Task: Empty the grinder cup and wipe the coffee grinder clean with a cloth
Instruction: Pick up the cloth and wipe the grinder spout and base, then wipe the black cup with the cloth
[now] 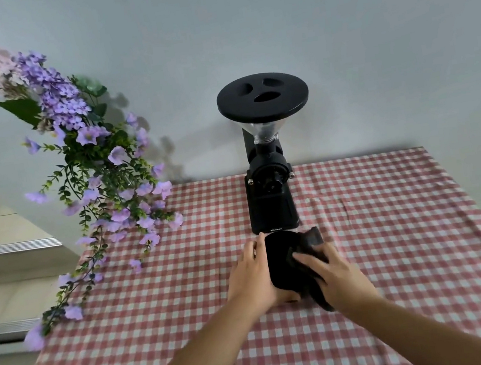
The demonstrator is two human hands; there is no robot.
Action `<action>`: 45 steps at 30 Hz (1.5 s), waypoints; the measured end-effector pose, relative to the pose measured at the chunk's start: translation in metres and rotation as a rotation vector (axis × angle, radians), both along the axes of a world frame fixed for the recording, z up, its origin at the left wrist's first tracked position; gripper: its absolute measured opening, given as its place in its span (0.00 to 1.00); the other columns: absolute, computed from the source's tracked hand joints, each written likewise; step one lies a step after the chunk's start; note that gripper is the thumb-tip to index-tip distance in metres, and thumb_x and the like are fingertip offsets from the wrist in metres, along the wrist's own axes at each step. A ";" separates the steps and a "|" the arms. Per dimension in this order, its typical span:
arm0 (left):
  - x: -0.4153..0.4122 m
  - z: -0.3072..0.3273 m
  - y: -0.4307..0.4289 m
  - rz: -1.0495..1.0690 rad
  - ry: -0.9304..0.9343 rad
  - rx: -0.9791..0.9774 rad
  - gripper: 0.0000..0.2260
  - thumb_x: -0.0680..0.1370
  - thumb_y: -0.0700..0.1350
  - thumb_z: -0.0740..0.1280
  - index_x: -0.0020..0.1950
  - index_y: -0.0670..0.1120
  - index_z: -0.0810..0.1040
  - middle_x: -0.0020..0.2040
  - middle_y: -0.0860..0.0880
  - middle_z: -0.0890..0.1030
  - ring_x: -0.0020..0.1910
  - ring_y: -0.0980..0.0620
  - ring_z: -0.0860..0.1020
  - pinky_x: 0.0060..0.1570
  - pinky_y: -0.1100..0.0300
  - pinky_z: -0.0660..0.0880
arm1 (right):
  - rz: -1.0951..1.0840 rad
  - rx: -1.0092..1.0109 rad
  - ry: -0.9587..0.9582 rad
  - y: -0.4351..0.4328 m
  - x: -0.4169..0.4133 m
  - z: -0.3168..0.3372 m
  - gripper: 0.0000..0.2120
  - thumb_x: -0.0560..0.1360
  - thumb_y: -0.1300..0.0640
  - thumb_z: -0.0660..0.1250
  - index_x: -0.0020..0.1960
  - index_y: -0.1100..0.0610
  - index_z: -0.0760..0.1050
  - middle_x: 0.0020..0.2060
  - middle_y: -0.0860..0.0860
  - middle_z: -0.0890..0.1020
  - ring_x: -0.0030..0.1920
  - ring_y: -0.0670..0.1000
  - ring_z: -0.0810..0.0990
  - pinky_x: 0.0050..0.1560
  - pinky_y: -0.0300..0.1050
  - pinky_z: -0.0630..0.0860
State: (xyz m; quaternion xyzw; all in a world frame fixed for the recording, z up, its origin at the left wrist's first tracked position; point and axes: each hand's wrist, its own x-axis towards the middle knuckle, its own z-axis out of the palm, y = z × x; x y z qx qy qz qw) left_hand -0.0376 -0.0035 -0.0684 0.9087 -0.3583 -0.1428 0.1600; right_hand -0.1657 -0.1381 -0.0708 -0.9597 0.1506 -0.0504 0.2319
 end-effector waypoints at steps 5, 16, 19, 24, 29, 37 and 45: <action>0.001 0.000 -0.003 -0.026 -0.013 0.020 0.59 0.60 0.66 0.76 0.78 0.54 0.42 0.78 0.50 0.54 0.71 0.47 0.67 0.64 0.49 0.73 | 0.142 0.003 -0.002 -0.011 -0.017 -0.008 0.21 0.74 0.62 0.67 0.63 0.47 0.72 0.58 0.53 0.75 0.44 0.51 0.81 0.38 0.34 0.76; 0.005 0.006 0.000 -0.069 -0.052 0.054 0.53 0.69 0.56 0.75 0.79 0.51 0.38 0.79 0.49 0.55 0.70 0.49 0.69 0.57 0.54 0.77 | 0.208 -0.016 -0.068 0.009 -0.014 -0.010 0.25 0.70 0.64 0.71 0.64 0.49 0.72 0.57 0.54 0.76 0.42 0.52 0.82 0.35 0.38 0.80; 0.005 0.007 0.000 -0.065 -0.021 0.084 0.60 0.62 0.66 0.76 0.79 0.51 0.39 0.79 0.50 0.56 0.72 0.50 0.67 0.60 0.53 0.76 | 0.217 -0.138 0.014 -0.013 -0.022 -0.006 0.23 0.75 0.59 0.66 0.68 0.45 0.69 0.65 0.51 0.69 0.55 0.52 0.78 0.48 0.43 0.80; 0.004 0.010 0.000 -0.058 -0.024 0.108 0.60 0.61 0.65 0.77 0.79 0.51 0.39 0.79 0.50 0.57 0.73 0.49 0.66 0.63 0.50 0.74 | -0.150 0.072 -0.148 -0.046 -0.015 0.016 0.17 0.77 0.63 0.62 0.63 0.49 0.74 0.64 0.50 0.70 0.51 0.52 0.77 0.47 0.39 0.76; 0.010 0.014 -0.003 -0.080 -0.041 0.149 0.58 0.63 0.62 0.78 0.79 0.53 0.41 0.77 0.50 0.60 0.65 0.50 0.73 0.55 0.54 0.78 | -0.316 0.420 -0.113 -0.017 0.005 0.023 0.19 0.78 0.64 0.58 0.65 0.47 0.69 0.63 0.48 0.70 0.59 0.49 0.71 0.61 0.46 0.73; 0.020 0.030 -0.014 -0.172 -0.036 0.299 0.56 0.66 0.59 0.76 0.78 0.55 0.36 0.79 0.45 0.53 0.69 0.44 0.68 0.59 0.48 0.76 | -0.468 0.739 -0.019 0.003 -0.008 0.010 0.16 0.78 0.66 0.58 0.61 0.49 0.71 0.52 0.48 0.78 0.54 0.49 0.77 0.53 0.44 0.73; 0.005 0.016 -0.025 -0.029 -0.109 0.259 0.53 0.69 0.56 0.75 0.78 0.52 0.39 0.78 0.43 0.54 0.72 0.43 0.64 0.66 0.46 0.69 | -0.521 0.820 0.069 0.006 0.008 0.001 0.16 0.79 0.63 0.58 0.66 0.54 0.67 0.57 0.50 0.77 0.55 0.48 0.75 0.59 0.47 0.74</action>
